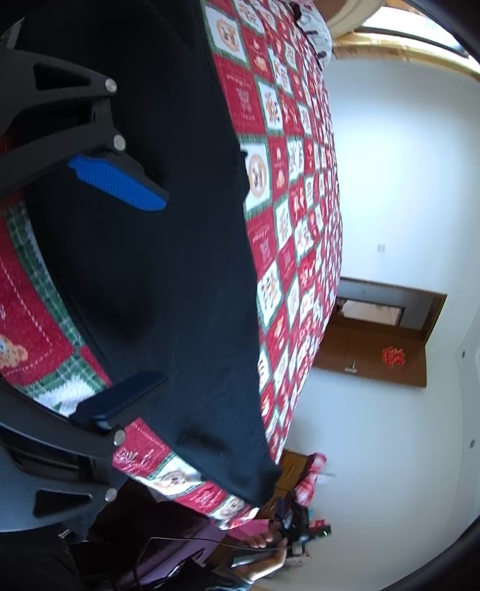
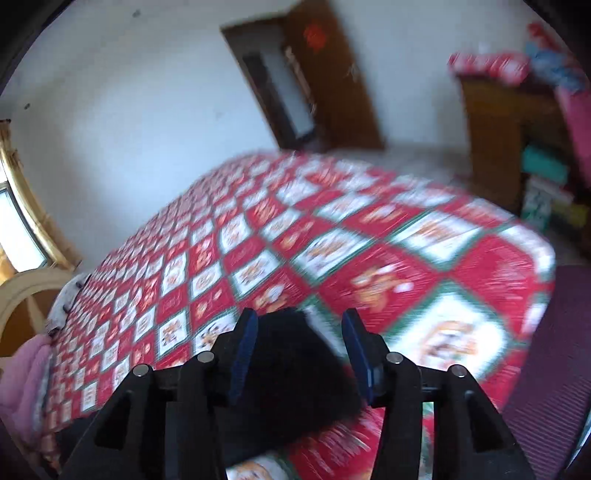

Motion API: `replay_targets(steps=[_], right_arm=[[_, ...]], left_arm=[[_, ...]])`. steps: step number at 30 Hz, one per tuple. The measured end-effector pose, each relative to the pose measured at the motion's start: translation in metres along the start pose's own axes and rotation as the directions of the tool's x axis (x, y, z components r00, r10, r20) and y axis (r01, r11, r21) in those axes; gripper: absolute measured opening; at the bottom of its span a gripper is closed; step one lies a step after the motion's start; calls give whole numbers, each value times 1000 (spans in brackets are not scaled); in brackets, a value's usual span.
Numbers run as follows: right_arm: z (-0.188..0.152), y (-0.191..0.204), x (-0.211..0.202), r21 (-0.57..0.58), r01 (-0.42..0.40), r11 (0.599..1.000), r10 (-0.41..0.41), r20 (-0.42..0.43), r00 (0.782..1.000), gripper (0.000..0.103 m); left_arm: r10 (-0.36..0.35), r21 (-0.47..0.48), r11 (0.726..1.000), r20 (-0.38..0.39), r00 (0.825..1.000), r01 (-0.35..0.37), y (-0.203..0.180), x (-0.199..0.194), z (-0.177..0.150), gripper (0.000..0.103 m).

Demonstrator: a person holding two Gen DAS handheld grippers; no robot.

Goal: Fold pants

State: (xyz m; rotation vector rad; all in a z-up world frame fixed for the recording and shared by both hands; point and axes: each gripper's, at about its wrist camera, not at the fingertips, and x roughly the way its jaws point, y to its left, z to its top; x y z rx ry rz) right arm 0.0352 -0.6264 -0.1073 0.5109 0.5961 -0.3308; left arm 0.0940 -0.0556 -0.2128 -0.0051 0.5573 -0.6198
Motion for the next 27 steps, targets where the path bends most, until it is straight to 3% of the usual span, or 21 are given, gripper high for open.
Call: replay_targets(steps=[4, 5, 6, 10, 12, 14, 15, 16, 18, 20, 21, 22, 27], right_arm=[[9, 5, 65, 0, -31, 1000, 30, -203, 979, 48], [7, 3, 77, 22, -43, 999, 47, -241, 969, 41], [6, 1, 81, 32, -44, 999, 50, -241, 969, 16], [6, 7, 62, 58, -154, 986, 160, -132, 978, 8], [8, 15, 37, 20, -187, 982, 187, -10, 982, 8], [3, 18, 13, -6, -232, 973, 232, 110, 967, 8], [2, 21, 12, -20, -214, 977, 215, 132, 968, 8], [3, 23, 17, -43, -150, 988, 154, 129, 980, 8], [1, 18, 47, -35, -21, 999, 22, 37, 999, 10], [-2, 1, 74, 39, -5, 999, 8, -60, 998, 18], [-4, -4, 78, 57, 13, 998, -9, -71, 997, 39], [-6, -9, 77, 69, 35, 997, -31, -61, 998, 44], [-14, -11, 43, 54, 37, 998, -37, -11, 999, 45]], left_arm=[[17, -27, 999, -6, 1000, -17, 9, 1, -4, 95], [19, -35, 999, -11, 1000, -19, 12, 3, -6, 95], [18, -43, 999, -16, 1000, -19, 13, 4, -8, 95], [18, -44, 999, -13, 1000, -19, 14, 5, -9, 95], [21, -41, 999, -12, 1000, -22, 13, 5, -10, 95], [24, -35, 999, -13, 1000, -24, 13, 5, -11, 96], [26, -31, 999, -15, 1000, -27, 12, 6, -11, 97], [28, -24, 999, -18, 999, -28, 11, 6, -11, 97], [30, -16, 999, -21, 999, -30, 9, 6, -11, 98], [29, -15, 999, -21, 999, -29, 10, 6, -11, 98], [28, -16, 999, -21, 999, -28, 10, 5, -12, 98], [27, -18, 999, -20, 999, -27, 10, 5, -12, 98], [29, -17, 999, -19, 999, -29, 10, 6, -12, 98]])
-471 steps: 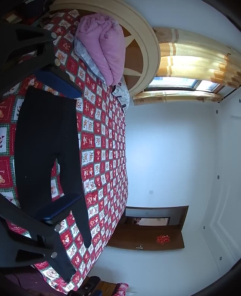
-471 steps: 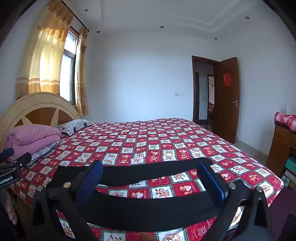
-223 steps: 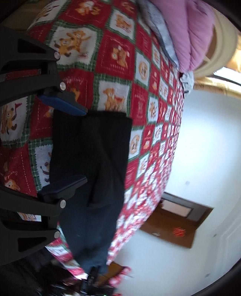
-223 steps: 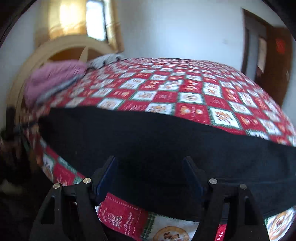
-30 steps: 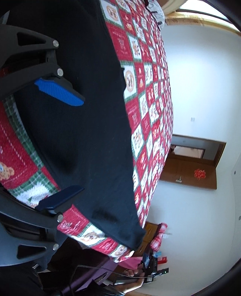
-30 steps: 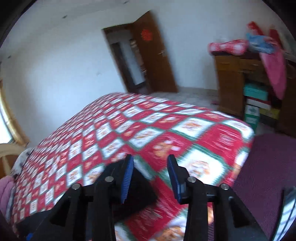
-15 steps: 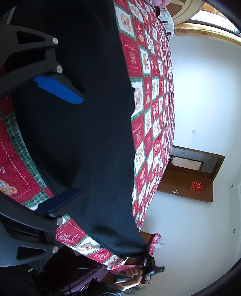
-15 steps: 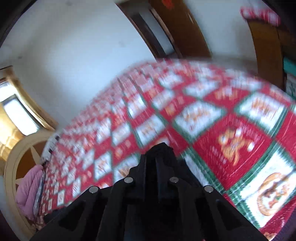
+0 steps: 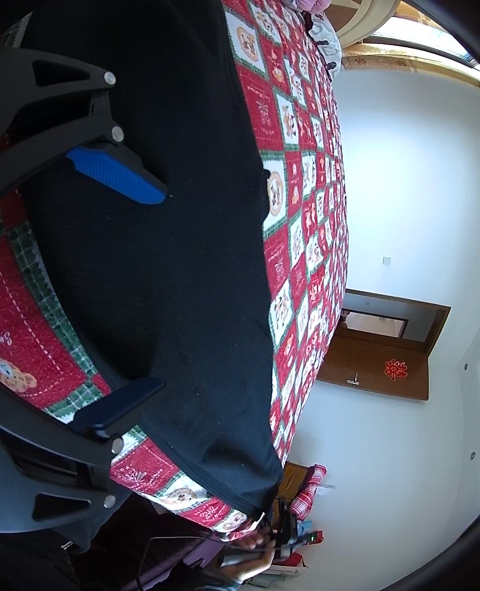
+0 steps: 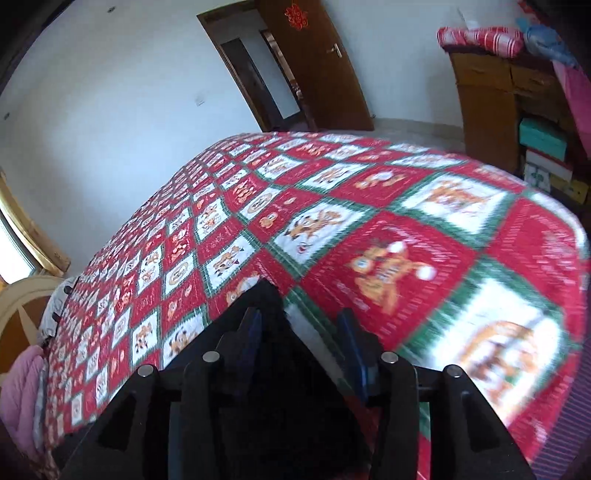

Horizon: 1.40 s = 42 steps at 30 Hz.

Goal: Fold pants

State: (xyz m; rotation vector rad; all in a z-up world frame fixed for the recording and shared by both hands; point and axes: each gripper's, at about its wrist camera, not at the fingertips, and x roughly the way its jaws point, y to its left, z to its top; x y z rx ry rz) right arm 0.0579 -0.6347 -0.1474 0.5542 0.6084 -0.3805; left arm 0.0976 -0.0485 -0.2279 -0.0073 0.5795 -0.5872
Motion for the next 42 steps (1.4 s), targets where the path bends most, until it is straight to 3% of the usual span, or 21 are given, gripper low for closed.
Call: replay_targets(steps=[4, 9, 11, 12, 17, 22, 27, 32, 35, 36, 37, 39, 42], right_arm=[[-9, -15, -27, -10, -52, 999, 52, 6, 999, 45], [-23, -16, -21, -57, -19, 998, 18, -20, 1000, 45], [-23, -13, -20, -66, -20, 998, 19, -13, 1000, 28], [-24, -12, -18, -70, -19, 997, 18, -9, 1000, 11], [-25, -1, -42, -100, -25, 995, 31, 58, 998, 4], [-28, 5, -74, -104, 0, 995, 12, 114, 993, 4], [-37, -22, -36, -48, 70, 996, -68, 42, 997, 4], [-35, -6, -48, -122, 146, 982, -137, 81, 987, 5], [-36, 5, -57, -149, 274, 950, -255, 133, 958, 13], [-36, 11, -63, -155, 295, 943, -272, 152, 950, 26], [-38, 18, -69, -161, 293, 942, -267, 169, 949, 41], [-45, 41, -78, -203, 214, 956, -176, 188, 966, 44], [-70, 95, -71, -351, 47, 935, -5, 120, 993, 44]], left_arm=[[3, 1, 1000, 1, 1000, -3, 0, 0, 0, 98], [8, 6, 1000, 2, 1000, -8, -2, -1, 0, 98], [9, 6, 1000, 3, 1000, -9, -1, -1, 0, 98], [9, 5, 1000, 3, 1000, -9, -1, -1, 0, 98], [5, 2, 1000, 0, 1000, -5, -1, -2, 0, 98], [3, -3, 1000, 2, 1000, -3, 0, -1, 0, 98], [-5, -16, 1000, 10, 1000, 5, 2, -3, -1, 98], [-5, -24, 1000, 14, 1000, 6, 3, -3, -1, 98], [11, -32, 999, 39, 999, -10, 4, -10, 2, 98], [20, -36, 999, 49, 999, -18, 4, -13, 4, 98], [32, -39, 999, 63, 998, -30, 5, -17, 6, 98], [73, -35, 997, 96, 993, -70, 8, -25, 10, 98], [159, -17, 987, 127, 979, -158, 12, -34, 15, 99]])
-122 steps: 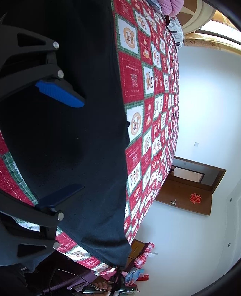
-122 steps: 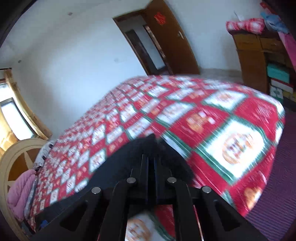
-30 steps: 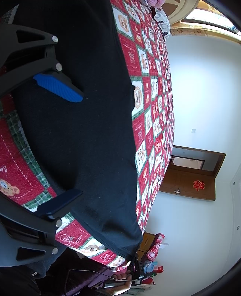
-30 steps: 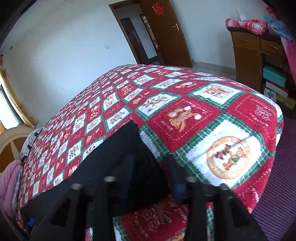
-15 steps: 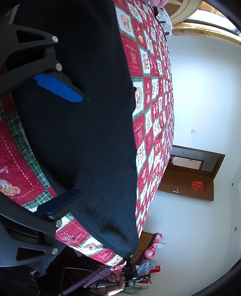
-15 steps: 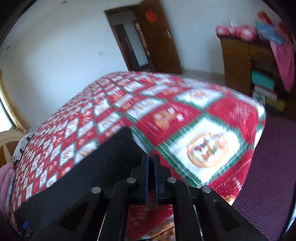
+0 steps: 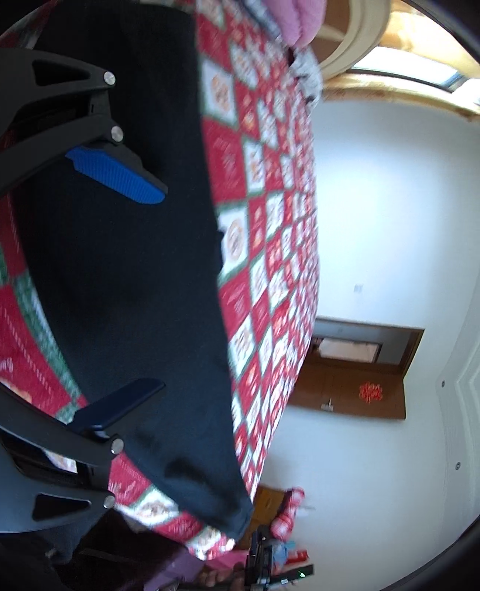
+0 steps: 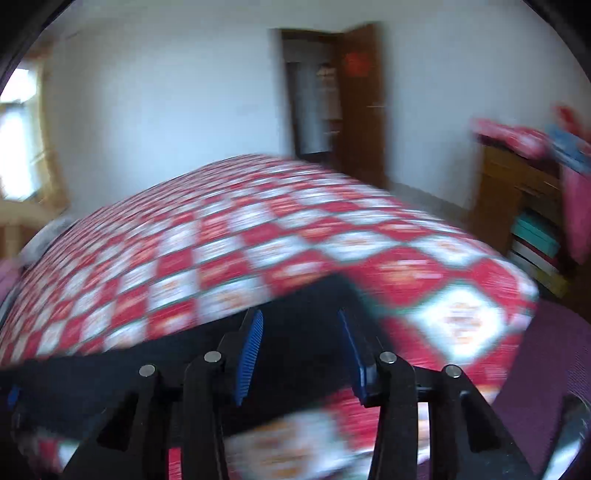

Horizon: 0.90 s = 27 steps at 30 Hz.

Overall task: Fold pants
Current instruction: 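Open the right gripper and move the right tool over the folded pants toward the left tool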

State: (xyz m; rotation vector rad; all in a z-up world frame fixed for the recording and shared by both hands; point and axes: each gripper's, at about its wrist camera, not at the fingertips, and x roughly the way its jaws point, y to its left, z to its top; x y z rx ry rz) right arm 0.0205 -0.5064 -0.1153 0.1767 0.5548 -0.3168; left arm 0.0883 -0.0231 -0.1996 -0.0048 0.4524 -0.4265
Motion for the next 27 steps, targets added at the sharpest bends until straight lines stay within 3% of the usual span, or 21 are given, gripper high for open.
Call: replay_targets(steps=[2, 4, 6, 7, 9, 10, 12, 14, 17, 19, 22, 25, 27], right_arm=[[-13, 53, 15, -84, -165, 983, 159, -73, 985, 44], [-30, 89, 28, -124, -270, 955, 252, -145, 957, 44], [-52, 125, 41, -172, -339, 925, 292, -246, 924, 44], [-67, 143, 49, -202, -381, 902, 303, -331, 894, 44], [-92, 162, 58, -259, -417, 871, 275, -447, 851, 44], [-99, 168, 56, -299, -413, 860, 248, -463, 851, 44], [-102, 176, 47, -364, -388, 847, 209, -443, 872, 44], [-86, 179, 42, -277, -435, 857, 281, -455, 845, 44], [-60, 199, 40, -185, -521, 834, 404, -439, 803, 44], [-50, 230, 48, -134, -586, 799, 476, -456, 752, 44], [-38, 288, 69, -20, -683, 730, 585, -499, 640, 44], [-33, 337, 90, 52, -719, 693, 627, -534, 566, 44], [-33, 372, 107, 121, -727, 676, 646, -572, 506, 43]], left_arm=[[36, -1, 999, 7, 999, -36, 7, -1, 2, 100], [63, -19, 998, 6, 998, -63, 17, -2, 2, 100], [82, -52, 995, 4, 997, -82, 29, -3, 0, 100], [96, -73, 993, 2, 995, -95, 36, -2, -1, 100], [118, -93, 989, -3, 993, -118, 44, -2, -3, 100], [134, -101, 986, -11, 991, -134, 48, 0, -4, 100], [150, -118, 981, -23, 988, -152, 54, 5, -8, 100], [146, -144, 978, -36, 989, -150, 59, 10, -14, 100], [150, -158, 975, -51, 987, -156, 61, 14, -17, 100], [152, -160, 975, -44, 987, -157, 61, 12, -18, 100], [159, -169, 972, -37, 987, -163, 62, 10, -18, 100], [155, -187, 969, -45, 987, -161, 67, 13, -20, 100], [157, -189, 969, -40, 987, -162, 68, 13, -20, 100]])
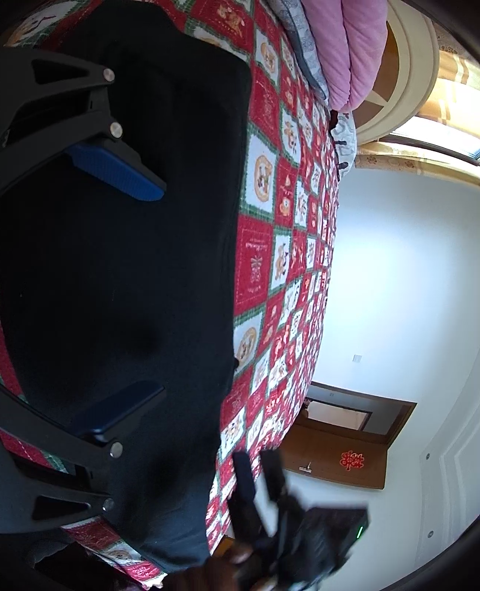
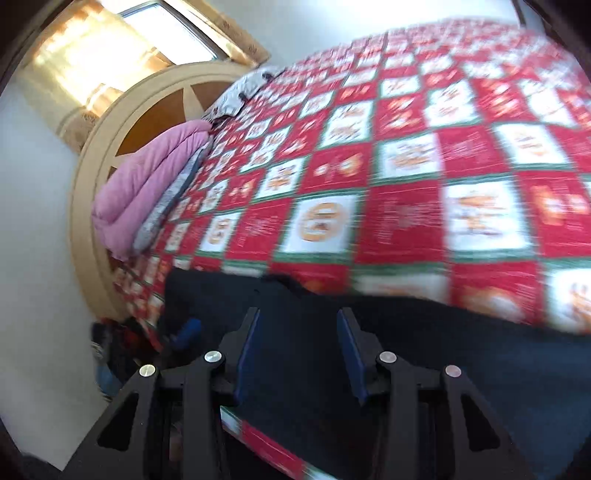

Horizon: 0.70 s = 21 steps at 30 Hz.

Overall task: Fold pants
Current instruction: 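Open the right gripper and move the right tool over the folded pants toward the left tool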

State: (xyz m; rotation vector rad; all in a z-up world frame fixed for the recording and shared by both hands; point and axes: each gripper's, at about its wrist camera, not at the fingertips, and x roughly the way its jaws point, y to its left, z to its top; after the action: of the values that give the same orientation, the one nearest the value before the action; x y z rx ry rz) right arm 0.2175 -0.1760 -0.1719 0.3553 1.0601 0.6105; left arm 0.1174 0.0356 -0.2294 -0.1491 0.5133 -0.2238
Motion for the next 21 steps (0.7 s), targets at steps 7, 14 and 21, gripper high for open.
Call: replay_targets(steps=[7, 14, 21], right_arm=[[36, 7, 70, 103, 20, 994, -4, -160, 987, 42], [42, 4, 107, 167, 50, 985, 1, -293, 956, 42], [46, -6, 105, 232, 18, 973, 44, -257, 965, 3]], left_arm=[[8, 18, 1000, 0, 1000, -8, -2, 4, 0, 103], [11, 21, 1000, 0, 1000, -11, -3, 4, -1, 103], [13, 25, 1000, -1, 1000, -13, -4, 4, -2, 103]])
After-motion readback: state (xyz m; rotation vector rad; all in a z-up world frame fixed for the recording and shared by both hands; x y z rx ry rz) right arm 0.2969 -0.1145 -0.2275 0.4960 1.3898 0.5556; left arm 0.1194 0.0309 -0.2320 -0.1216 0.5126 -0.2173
